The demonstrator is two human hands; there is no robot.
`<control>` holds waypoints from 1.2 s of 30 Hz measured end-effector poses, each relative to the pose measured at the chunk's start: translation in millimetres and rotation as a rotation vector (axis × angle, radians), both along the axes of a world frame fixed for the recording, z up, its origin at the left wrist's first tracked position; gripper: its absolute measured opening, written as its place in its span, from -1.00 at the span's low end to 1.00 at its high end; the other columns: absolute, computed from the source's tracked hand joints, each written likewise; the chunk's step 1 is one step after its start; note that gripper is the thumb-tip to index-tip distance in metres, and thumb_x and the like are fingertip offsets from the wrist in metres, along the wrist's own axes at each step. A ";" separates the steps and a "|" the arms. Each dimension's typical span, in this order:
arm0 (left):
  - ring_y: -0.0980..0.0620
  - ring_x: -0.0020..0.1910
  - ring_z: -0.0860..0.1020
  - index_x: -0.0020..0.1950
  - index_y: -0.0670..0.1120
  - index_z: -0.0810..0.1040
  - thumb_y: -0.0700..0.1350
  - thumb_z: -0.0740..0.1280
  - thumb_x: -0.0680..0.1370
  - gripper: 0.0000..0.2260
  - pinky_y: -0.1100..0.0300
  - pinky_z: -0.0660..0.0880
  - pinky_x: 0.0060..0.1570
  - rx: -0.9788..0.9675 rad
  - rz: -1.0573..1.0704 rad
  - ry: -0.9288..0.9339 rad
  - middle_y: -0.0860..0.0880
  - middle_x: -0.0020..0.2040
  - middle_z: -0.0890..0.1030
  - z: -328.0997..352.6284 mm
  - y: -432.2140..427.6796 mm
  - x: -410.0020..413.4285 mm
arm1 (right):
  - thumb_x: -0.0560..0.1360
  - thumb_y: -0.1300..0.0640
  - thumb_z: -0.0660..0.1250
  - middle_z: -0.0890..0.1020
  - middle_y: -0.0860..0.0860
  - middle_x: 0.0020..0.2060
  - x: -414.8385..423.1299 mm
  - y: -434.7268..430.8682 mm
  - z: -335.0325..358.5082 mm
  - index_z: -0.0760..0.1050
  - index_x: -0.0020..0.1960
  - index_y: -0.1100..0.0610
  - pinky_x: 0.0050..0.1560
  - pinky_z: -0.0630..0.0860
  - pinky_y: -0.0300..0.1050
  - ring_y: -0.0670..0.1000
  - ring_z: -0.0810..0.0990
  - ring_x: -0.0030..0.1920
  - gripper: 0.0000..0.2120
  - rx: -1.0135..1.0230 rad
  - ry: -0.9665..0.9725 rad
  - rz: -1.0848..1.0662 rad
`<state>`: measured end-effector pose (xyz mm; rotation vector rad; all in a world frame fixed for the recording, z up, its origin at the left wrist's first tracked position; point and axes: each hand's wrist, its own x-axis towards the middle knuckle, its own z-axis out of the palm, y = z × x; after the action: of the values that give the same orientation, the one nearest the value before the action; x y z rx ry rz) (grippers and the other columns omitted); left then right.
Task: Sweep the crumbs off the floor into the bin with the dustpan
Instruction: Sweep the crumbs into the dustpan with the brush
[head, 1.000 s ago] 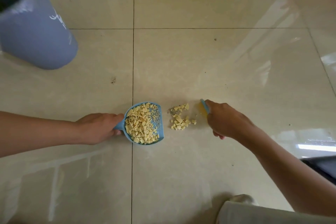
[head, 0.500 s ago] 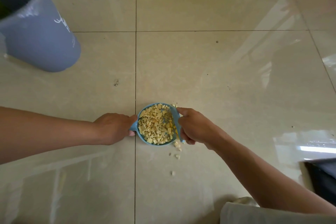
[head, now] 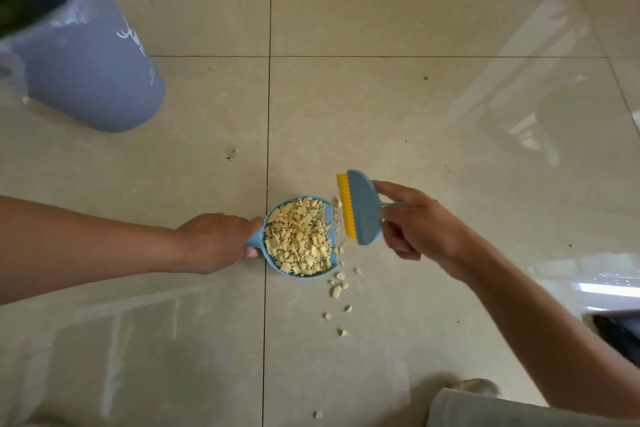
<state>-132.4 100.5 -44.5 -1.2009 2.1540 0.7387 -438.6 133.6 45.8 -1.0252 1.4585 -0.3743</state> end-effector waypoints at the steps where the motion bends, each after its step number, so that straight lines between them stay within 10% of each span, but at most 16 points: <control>1: 0.00 -0.02 0.54 0.28 0.02 0.32 0.15 0.19 0.62 -0.69 0.10 0.49 0.00 0.000 0.000 0.011 0.02 0.10 0.57 0.3 -0.3 3.5 | 0.59 0.33 0.04 0.36 0.06 -0.53 -10.0 0.2 1.7 0.47 0.32 -0.09 -0.46 0.25 -0.15 -0.02 0.26 -0.52 -0.52 0.018 -0.005 0.040; 13: 0.08 -0.13 0.47 0.00 0.16 0.25 0.11 0.20 0.62 -0.87 0.14 0.40 -0.13 -0.030 -0.161 0.077 0.15 -0.09 0.45 12.0 -16.5 45.0 | 0.67 -0.01 0.14 0.57 0.07 -0.33 -48.0 38.0 -2.3 0.62 0.05 -0.05 -0.24 0.35 -0.10 -0.03 0.44 -0.35 -0.73 0.241 -0.006 0.505; 25: 0.13 -0.07 0.50 0.19 0.12 0.33 0.24 0.06 0.60 -0.71 0.23 0.40 -0.19 -0.106 -0.421 0.213 0.15 -0.01 0.49 17.1 -6.6 48.7 | 0.59 -0.11 0.14 0.70 0.01 -0.34 60.0 140.5 -56.8 0.56 -0.19 0.04 -0.07 0.56 -0.16 -0.02 0.64 -0.29 -0.65 0.156 0.026 1.300; 29: 0.14 -0.08 0.48 0.18 0.14 0.28 0.16 0.12 0.63 -0.82 0.22 0.41 -0.21 -0.113 -0.466 0.207 0.18 -0.05 0.42 17.6 -7.4 41.3 | 0.62 -0.04 0.19 0.72 0.04 -0.18 55.5 112.1 -74.6 0.63 0.06 0.14 -0.08 0.53 -0.26 -0.04 0.65 -0.17 -0.68 0.085 0.211 1.235; 36: 0.07 -0.01 0.53 0.18 0.09 0.32 0.13 0.15 0.64 -0.82 0.13 0.50 -0.14 -0.102 -0.456 0.108 0.11 0.04 0.50 19.0 -13.8 39.4 | 0.60 -0.08 0.25 0.68 -0.01 -0.41 31.7 10.4 -58.8 0.57 -0.14 0.07 -0.24 0.46 -0.17 -0.13 0.59 -0.42 -0.72 -0.014 0.441 1.117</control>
<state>-93.0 86.7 -25.4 -0.6827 2.4550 0.5064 -406.8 144.0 -13.0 -1.8164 1.0218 0.6810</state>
